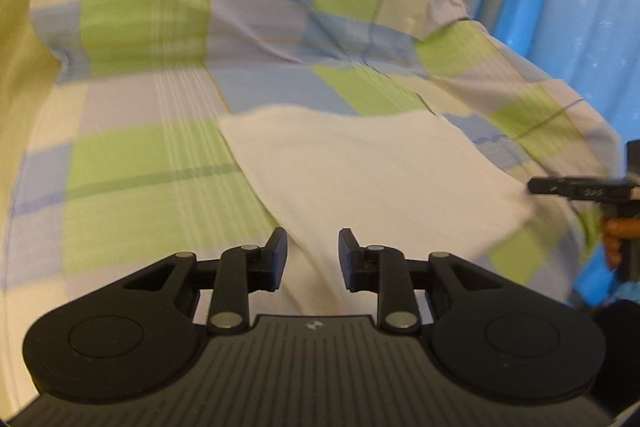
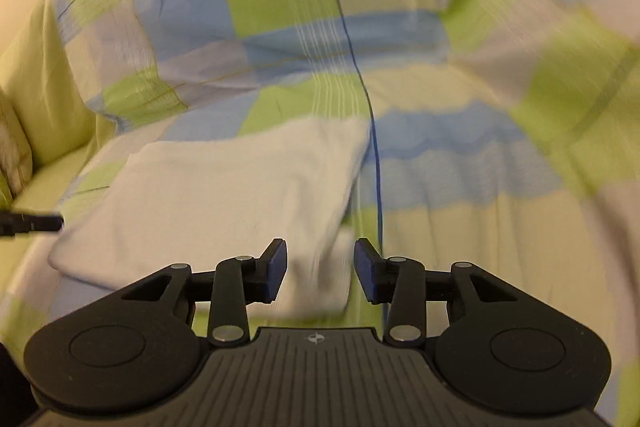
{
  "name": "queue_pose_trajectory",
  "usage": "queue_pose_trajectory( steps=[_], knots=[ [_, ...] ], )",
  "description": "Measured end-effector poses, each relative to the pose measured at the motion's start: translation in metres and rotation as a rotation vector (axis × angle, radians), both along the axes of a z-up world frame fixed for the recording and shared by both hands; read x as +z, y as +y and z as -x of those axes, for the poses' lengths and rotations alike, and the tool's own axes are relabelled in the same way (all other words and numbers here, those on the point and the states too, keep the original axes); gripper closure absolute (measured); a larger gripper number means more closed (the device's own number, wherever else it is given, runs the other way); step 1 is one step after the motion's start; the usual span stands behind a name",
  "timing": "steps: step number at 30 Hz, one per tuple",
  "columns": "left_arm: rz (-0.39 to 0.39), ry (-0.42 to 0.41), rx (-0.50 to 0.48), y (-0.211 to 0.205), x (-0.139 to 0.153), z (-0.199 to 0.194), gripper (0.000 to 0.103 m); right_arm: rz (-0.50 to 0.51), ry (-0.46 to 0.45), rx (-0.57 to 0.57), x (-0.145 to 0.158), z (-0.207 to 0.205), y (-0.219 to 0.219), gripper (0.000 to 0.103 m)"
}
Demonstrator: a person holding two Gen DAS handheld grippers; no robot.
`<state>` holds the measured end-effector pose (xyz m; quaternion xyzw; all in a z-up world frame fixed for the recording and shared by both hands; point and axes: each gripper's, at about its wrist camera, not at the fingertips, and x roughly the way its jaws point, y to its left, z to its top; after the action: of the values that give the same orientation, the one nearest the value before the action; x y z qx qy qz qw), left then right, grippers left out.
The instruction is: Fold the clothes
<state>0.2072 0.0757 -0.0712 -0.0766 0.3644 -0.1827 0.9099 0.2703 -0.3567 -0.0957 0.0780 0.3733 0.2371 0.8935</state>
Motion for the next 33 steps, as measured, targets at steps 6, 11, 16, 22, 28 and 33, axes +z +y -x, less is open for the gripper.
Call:
queue_pose_trajectory(
  steps=[6,11,16,22,28,33],
  knots=[
    [-0.011,0.062,0.029,-0.008,-0.008,0.003,0.080,-0.073,0.060,-0.070,-0.015,0.001,-0.010,0.069],
    [-0.025,0.088,0.061,-0.002,-0.012,0.007,0.103,-0.052,0.070,-0.072,-0.013,0.000,-0.011,0.095],
    [-0.017,0.103,0.082,0.007,-0.019,0.010,0.103,-0.039,0.092,-0.086,-0.018,-0.001,-0.019,0.095],
    [-0.033,0.105,0.082,0.009,-0.018,0.008,0.102,-0.039,0.114,-0.087,-0.014,-0.002,-0.026,0.091],
    [-0.070,0.119,0.063,0.005,-0.011,0.011,0.092,-0.049,0.148,-0.107,-0.007,0.008,-0.029,0.075],
    [-0.114,0.096,0.041,0.005,0.004,0.038,0.091,-0.021,0.116,-0.090,0.012,0.036,-0.025,0.074]
  ],
)
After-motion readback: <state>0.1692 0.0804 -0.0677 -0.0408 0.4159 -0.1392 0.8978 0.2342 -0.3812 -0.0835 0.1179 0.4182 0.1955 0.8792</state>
